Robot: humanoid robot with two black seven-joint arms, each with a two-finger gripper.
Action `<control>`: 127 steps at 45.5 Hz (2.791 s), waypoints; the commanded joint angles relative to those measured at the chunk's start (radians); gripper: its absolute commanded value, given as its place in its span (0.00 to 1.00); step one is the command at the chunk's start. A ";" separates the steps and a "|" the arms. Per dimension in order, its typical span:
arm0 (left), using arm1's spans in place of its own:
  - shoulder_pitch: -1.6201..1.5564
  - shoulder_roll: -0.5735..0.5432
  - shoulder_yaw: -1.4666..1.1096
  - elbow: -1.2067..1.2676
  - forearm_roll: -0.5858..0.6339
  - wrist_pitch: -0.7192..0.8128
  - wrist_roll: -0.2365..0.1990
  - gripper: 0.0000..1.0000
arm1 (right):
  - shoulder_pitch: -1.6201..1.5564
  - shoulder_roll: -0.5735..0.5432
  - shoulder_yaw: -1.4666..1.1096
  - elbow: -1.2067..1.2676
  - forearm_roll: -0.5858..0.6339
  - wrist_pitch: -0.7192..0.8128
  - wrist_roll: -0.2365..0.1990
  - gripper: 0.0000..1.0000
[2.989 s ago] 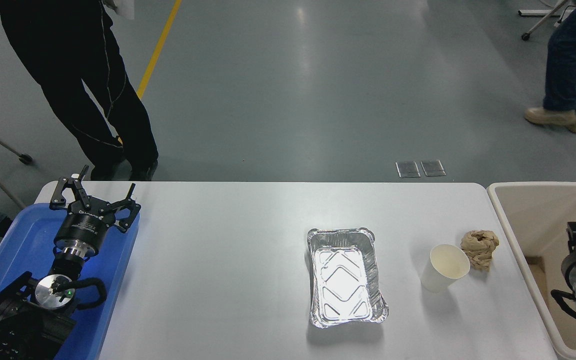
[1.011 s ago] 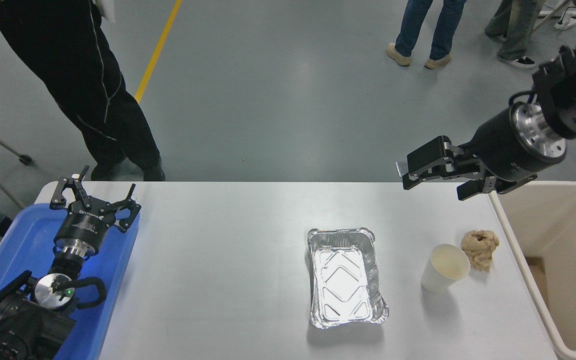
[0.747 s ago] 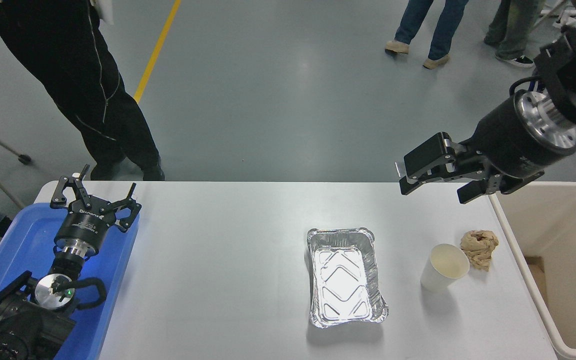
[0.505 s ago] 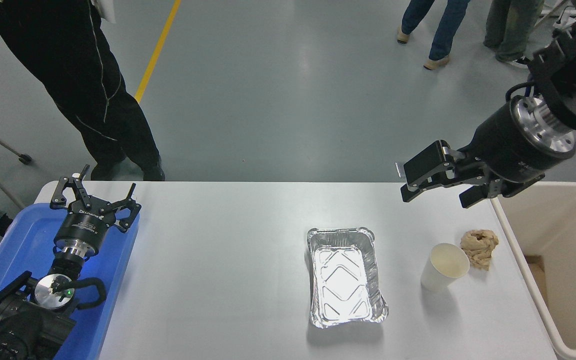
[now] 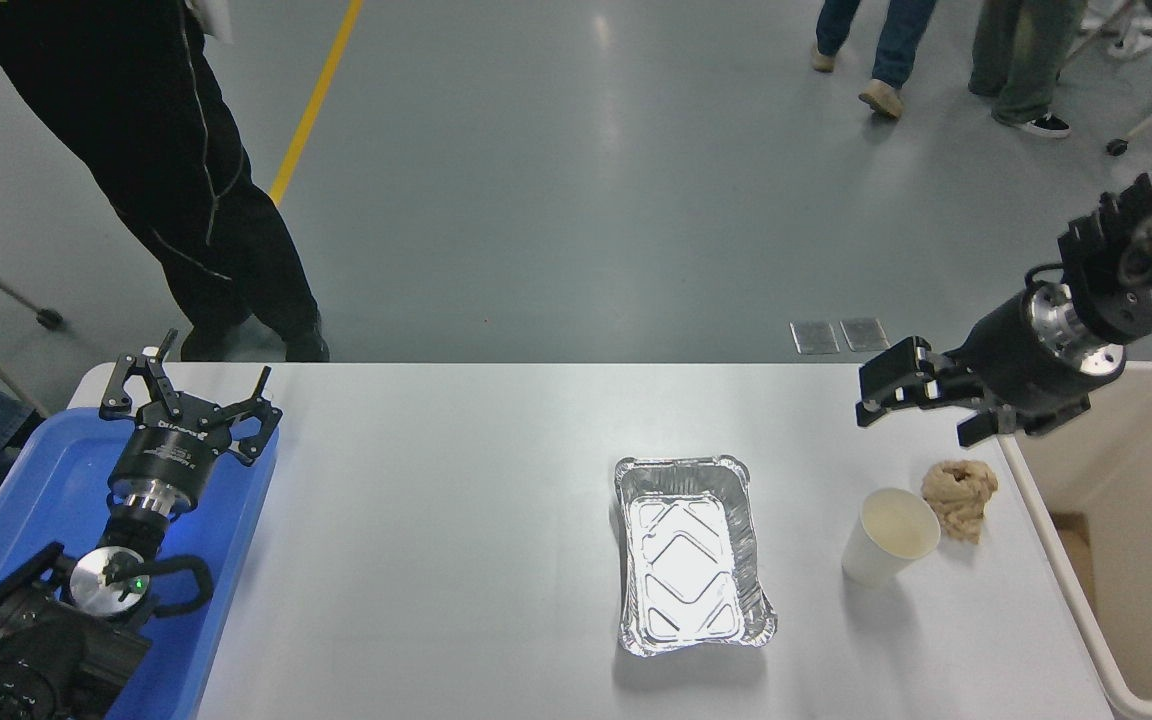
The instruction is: Pick up paper cup place in dustbin
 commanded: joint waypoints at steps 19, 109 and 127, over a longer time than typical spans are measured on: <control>0.000 0.000 0.001 0.000 0.000 0.000 0.000 0.99 | -0.410 0.013 0.079 -0.248 -0.085 -0.143 0.001 1.00; 0.000 0.000 0.000 0.000 0.000 0.000 0.000 0.99 | 0.541 -0.126 -0.204 0.272 -0.140 0.179 0.205 0.00; 0.000 0.000 0.000 0.000 0.000 0.000 0.000 0.99 | 0.824 -0.139 -0.204 0.270 -0.162 0.334 0.205 0.00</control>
